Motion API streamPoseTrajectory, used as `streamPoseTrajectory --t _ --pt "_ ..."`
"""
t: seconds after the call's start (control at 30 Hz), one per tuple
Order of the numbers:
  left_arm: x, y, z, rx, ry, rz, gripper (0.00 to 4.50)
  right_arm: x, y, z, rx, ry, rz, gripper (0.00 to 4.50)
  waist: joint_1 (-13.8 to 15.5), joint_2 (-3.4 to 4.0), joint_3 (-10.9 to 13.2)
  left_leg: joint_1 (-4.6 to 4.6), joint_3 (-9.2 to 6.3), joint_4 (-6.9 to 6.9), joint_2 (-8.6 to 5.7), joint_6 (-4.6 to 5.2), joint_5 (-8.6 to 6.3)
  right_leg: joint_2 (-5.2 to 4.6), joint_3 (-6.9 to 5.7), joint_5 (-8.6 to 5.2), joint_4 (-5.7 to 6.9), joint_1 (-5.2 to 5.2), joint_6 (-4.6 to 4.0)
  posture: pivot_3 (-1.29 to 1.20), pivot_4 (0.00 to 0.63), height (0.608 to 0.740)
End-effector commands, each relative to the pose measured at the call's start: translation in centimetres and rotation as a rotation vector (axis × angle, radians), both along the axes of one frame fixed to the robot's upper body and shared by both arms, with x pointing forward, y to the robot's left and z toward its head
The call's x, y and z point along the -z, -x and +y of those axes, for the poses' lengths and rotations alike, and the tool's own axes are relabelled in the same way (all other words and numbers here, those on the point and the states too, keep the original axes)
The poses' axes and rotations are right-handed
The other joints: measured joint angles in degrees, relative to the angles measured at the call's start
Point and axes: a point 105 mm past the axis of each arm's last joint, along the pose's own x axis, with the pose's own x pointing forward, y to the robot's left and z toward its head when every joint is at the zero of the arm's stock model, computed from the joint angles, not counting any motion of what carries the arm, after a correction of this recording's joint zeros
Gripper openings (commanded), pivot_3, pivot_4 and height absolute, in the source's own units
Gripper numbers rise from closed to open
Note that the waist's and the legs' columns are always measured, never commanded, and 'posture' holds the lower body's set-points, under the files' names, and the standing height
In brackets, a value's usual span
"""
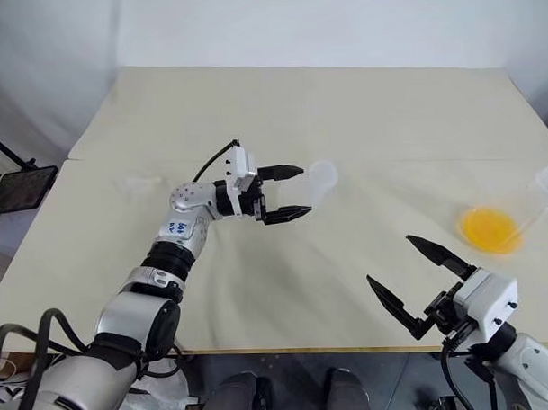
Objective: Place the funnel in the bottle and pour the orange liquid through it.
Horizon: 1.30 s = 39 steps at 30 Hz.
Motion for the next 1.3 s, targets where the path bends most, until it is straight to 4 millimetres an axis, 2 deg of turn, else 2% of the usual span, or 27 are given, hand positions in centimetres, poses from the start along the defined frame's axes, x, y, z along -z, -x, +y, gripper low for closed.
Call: streamPoseTrajectory --t 0.03,0.33,0.53,0.93,1.3 --pt "-1.4 -0.4 -0.3 -0.016 0.028 -0.039 4.49 -0.5 0.2 -0.1 0.007 -0.004 -0.028 4.50 0.0 0.00 0.0 0.00 -0.01 0.00 0.01 0.01 0.00 -0.01 -0.01 0.00 0.01 0.00 0.00 0.00 0.150 0.740" --pt "0.0 -0.4 0.7 -0.022 -0.015 -0.012 4.49 -0.3 0.2 0.0 0.009 -0.010 -0.027 4.50 -0.1 0.00 0.0 0.00 0.01 0.00 -0.03 0.01 0.00 0.01 -0.04 0.00 0.03 0.00 0.01 0.00 0.150 0.740" --pt "0.5 -0.7 2.1 -0.059 -0.039 -0.004 4.49 -0.3 0.1 0.1 0.004 -0.012 -0.030 4.50 -0.2 0.00 0.0 0.00 0.01 0.02 -0.03 0.00 0.00 0.02 -0.04 0.00 0.04 0.00 0.01 0.00 0.150 0.740" --pt "-1.2 -2.0 1.6 -0.132 0.056 0.034 4.49 -0.2 -0.1 0.4 0.001 -0.019 -0.035 4.50 -0.1 0.00 0.0 -0.01 -0.02 0.06 -0.04 0.01 0.00 0.01 -0.06 0.01 0.08 0.00 0.01 0.00 0.150 0.740" --pt "-1.6 -2.2 1.1 -0.123 0.029 0.032 4.49 -0.1 0.1 0.4 0.014 -0.024 -0.040 4.50 -0.1 0.00 0.0 -0.01 -0.01 0.06 -0.05 0.00 0.00 0.01 -0.07 0.01 0.09 0.00 0.01 0.00 0.150 0.740"
